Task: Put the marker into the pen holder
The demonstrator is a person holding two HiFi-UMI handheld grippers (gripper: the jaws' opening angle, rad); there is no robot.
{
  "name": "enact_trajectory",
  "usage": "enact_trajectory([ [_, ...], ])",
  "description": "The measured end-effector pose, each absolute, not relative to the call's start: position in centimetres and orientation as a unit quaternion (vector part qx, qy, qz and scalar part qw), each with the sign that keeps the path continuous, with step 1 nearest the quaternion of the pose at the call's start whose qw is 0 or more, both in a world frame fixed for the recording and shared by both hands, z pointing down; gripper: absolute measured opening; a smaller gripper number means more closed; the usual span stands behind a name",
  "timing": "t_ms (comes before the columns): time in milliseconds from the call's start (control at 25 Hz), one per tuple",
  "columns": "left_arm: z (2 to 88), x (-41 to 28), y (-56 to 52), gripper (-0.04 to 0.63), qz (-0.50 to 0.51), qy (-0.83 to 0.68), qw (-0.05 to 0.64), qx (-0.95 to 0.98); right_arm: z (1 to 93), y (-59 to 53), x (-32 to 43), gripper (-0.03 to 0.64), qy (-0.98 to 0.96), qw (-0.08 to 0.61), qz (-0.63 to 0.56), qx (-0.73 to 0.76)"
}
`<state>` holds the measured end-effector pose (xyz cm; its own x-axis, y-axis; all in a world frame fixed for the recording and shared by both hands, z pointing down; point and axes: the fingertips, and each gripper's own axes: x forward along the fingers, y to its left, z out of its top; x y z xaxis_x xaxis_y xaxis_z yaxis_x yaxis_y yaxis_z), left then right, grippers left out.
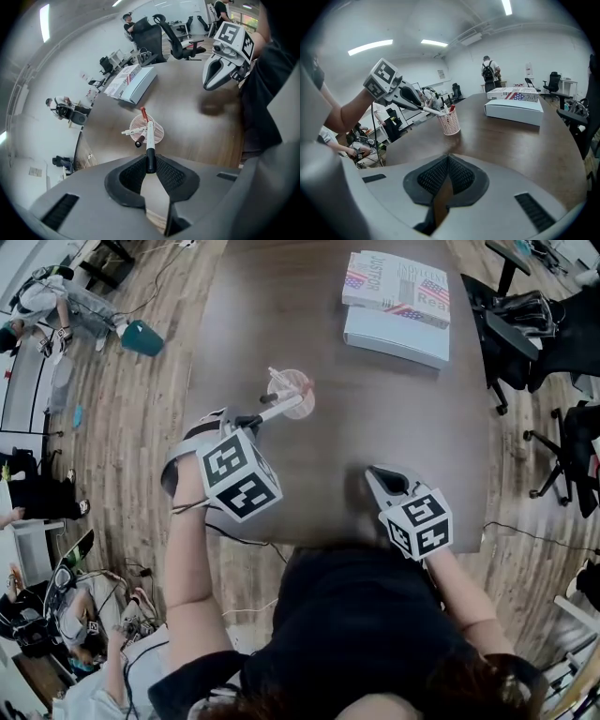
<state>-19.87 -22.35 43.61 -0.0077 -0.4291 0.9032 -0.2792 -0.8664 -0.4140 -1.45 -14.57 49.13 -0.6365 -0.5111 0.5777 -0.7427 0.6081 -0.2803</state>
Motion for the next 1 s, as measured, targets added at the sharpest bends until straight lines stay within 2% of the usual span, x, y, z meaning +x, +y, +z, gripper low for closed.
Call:
enact_trajectory([
  [400,44.8,-18.0,-24.3,0.086,-0.661,0.236,0.073,-0.709,49.3,-14.8,-1.0,0.018,-0.863,0.227,0.261,0.368],
  [1000,43.9,-16.6,-25.3,0.118,-0.529,0.342,0.033,-0.776,49.1,-14.5,-0.8,0.018,-0.862,0.227,0.260,0.371],
])
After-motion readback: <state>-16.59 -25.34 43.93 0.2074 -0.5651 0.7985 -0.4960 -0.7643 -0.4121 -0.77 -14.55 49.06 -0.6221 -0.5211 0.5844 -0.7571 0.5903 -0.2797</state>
